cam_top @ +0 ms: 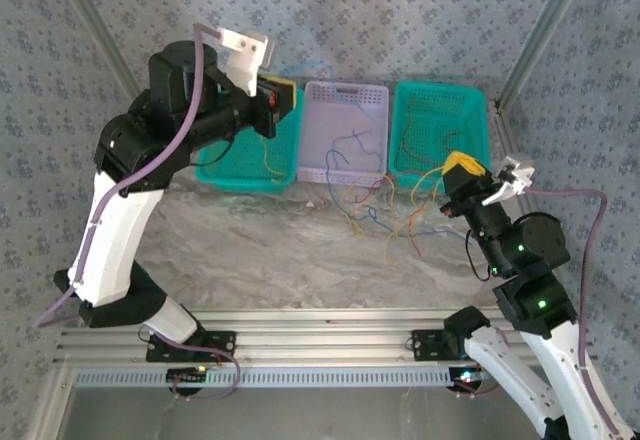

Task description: Untangle the cables

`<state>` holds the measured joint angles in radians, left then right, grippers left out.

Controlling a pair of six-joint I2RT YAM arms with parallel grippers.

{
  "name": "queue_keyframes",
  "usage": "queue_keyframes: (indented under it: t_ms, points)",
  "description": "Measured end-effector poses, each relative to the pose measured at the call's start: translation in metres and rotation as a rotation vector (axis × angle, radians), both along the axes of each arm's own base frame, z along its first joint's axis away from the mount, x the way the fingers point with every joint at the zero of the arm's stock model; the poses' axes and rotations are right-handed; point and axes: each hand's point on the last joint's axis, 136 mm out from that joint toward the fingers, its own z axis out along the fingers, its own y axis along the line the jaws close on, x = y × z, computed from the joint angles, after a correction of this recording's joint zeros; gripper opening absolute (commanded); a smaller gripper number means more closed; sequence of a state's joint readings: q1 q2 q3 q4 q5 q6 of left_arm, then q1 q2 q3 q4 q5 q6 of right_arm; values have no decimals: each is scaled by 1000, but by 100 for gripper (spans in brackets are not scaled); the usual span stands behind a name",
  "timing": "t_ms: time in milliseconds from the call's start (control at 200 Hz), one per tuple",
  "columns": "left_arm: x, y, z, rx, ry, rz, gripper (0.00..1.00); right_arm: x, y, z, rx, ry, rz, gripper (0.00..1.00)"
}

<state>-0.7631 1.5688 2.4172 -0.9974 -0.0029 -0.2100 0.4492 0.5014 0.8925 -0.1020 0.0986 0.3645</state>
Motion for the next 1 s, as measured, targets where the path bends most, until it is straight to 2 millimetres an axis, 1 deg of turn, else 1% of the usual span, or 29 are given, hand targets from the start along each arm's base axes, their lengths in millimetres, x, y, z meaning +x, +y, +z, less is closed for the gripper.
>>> queue_keyframes:
  t_ms: [55,145,170,190,240,250,270,320,325,365,370,405,485,530,535,555,660,690,695,720,814,884,999]
  points:
    - [11,-1,10,-25,-37,20,0,0,1,0,3,2,6,0]
    - [39,-6,17,-52,-79,63,0,0,2,0,3,2,10,0]
    - [50,-9,15,-54,-82,77,0,0,2,0,3,2,11,0]
    - [54,-9,15,-58,-87,83,0,0,2,0,3,2,13,0]
    - [79,-16,12,-65,-97,109,0,-1,3,0,1,1,17,0]
    - [80,-16,12,-66,-98,111,0,-1,3,0,1,1,18,0]
    - [91,-20,9,-69,-103,121,0,-1,3,0,1,1,21,0]
    - [111,-25,6,-76,-109,140,0,-2,5,0,-1,0,29,0]
    - [116,-26,4,-77,-110,143,0,-2,5,0,-1,0,30,0]
    - [130,-30,2,-82,-116,155,0,-2,6,0,-4,0,36,0]
    - [135,-32,1,-83,-118,158,0,-2,6,0,-4,-1,36,0]
    - [146,-35,0,-93,-129,166,0,-3,7,0,-8,-1,43,0]
    - [178,-42,-9,-115,-139,190,0,-5,9,2,-16,-5,56,0]
    - [190,-45,-10,-132,-152,199,0,-7,10,3,-21,-9,66,0]
    - [194,-46,-12,-135,-156,202,0,-7,10,3,-21,-10,66,0]
    - [201,-47,-15,-142,-156,208,0,-7,10,3,-22,-10,69,0]
    - [228,-49,-35,-150,-139,233,0,-10,13,3,-30,-13,89,0]
    - [230,-50,-37,-151,-137,234,0,-10,14,2,-33,-11,95,0]
    - [235,-49,-41,-154,-130,240,0,-11,14,2,-33,-11,96,0]
    - [241,-50,-47,-158,-119,244,0,-11,15,1,-37,-10,101,0]
    - [257,-52,-63,-171,-94,248,0,-11,17,-1,-47,-5,111,0]
    - [268,-57,-81,-177,-63,249,0,-12,18,-2,-56,-2,114,0]
    - [287,-76,-128,-155,18,231,0,-12,18,-3,-69,-2,114,0]
